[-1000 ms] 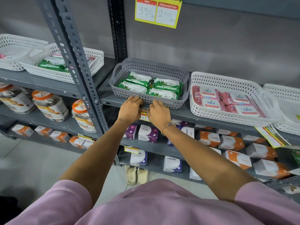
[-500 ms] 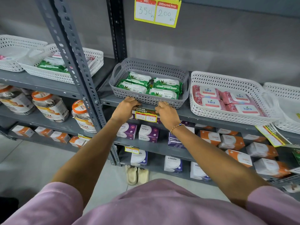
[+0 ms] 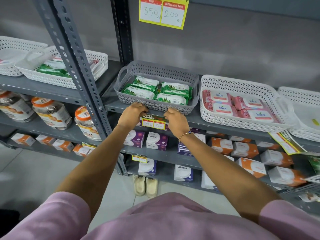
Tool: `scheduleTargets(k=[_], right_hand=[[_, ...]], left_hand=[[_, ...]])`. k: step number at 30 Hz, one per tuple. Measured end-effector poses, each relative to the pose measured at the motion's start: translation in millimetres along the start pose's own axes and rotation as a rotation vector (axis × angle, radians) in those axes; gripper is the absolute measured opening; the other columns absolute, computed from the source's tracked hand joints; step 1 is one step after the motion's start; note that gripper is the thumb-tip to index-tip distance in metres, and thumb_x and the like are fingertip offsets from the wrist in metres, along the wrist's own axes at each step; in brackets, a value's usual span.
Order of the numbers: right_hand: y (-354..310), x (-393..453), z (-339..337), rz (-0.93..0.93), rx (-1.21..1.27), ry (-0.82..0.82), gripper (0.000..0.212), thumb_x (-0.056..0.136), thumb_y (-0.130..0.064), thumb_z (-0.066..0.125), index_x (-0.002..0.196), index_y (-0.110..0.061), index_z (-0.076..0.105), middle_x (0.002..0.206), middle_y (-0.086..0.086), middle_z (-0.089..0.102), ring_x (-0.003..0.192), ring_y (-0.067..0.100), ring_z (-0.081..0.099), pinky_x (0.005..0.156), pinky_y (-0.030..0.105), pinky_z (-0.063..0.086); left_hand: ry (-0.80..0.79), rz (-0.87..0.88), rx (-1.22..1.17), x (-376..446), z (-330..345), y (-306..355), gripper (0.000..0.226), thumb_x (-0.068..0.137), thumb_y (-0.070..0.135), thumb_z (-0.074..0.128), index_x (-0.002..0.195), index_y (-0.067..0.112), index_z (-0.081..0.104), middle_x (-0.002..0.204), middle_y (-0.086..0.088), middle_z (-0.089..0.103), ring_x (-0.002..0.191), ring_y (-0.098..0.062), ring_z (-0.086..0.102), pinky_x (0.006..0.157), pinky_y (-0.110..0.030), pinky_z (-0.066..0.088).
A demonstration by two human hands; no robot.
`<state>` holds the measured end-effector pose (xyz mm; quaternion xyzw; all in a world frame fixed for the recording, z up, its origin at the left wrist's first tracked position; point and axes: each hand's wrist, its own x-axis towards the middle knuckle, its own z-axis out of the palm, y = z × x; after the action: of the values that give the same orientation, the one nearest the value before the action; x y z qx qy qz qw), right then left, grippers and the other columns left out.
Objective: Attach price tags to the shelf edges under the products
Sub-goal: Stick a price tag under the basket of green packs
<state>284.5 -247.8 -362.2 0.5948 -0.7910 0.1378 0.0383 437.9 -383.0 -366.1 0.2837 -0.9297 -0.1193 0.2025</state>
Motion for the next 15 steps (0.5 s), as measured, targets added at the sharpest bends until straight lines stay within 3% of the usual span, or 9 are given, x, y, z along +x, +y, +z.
scheduleTargets(k=[3,6,9,12,15], right_hand=[[5.1,1.1,1.0,0.001,0.088,-0.021,0.038,0.081,0.012,0.054,0.114,-0.003,0.063,0.111,0.013,0.06,0.103,0.028,0.06,0.084,0.043,0.054],[16.2,-5.8,-4.0,0.02,0.151,0.001,0.035,0.083,0.012,0.055,0.112,-0.004,0.066,0.112,0.012,0.065,0.102,0.027,0.064,0.089,0.038,0.054],[30.8,-28.6,-9.5,0.007,0.177,0.095,0.027,0.084,0.009,0.059,0.103,-0.005,0.071,0.101,0.011,0.07,0.09,0.028,0.068,0.08,0.037,0.058],[47.5,-55.0,-23.6,0.072,0.294,0.237,0.02,0.081,0.011,0.06,0.092,0.0,0.072,0.088,0.017,0.072,0.075,0.033,0.068,0.07,0.042,0.058],[67.6,-83.1,-49.5,0.136,0.329,0.359,0.015,0.078,0.011,0.061,0.084,0.002,0.071,0.079,0.018,0.071,0.07,0.031,0.067,0.067,0.038,0.054]], left_hand=[[0.017,-0.047,-0.018,-2.6,1.9,5.3,0.038,0.076,-0.016,0.059,0.106,0.006,0.067,0.104,-0.012,0.066,0.093,-0.028,0.063,0.084,-0.035,0.051],[0.032,-0.118,-0.033,-8.5,-2.9,20.2,0.041,0.074,-0.018,0.055,0.108,0.004,0.064,0.107,-0.015,0.066,0.093,-0.033,0.063,0.084,-0.041,0.052],[0.094,-0.131,-0.082,-16.3,-4.8,48.2,0.013,0.088,0.009,0.06,0.1,0.004,0.063,0.102,-0.016,0.065,0.087,-0.032,0.063,0.077,-0.042,0.054],[0.067,0.019,-0.12,-12.1,6.4,96.6,0.022,0.091,0.025,0.058,0.09,0.004,0.064,0.094,-0.017,0.065,0.077,-0.033,0.064,0.067,-0.044,0.057],[0.052,0.262,-0.131,1.3,21.3,156.8,0.017,0.088,0.018,0.061,0.085,0.002,0.064,0.084,-0.016,0.067,0.074,-0.032,0.065,0.057,-0.04,0.056]])
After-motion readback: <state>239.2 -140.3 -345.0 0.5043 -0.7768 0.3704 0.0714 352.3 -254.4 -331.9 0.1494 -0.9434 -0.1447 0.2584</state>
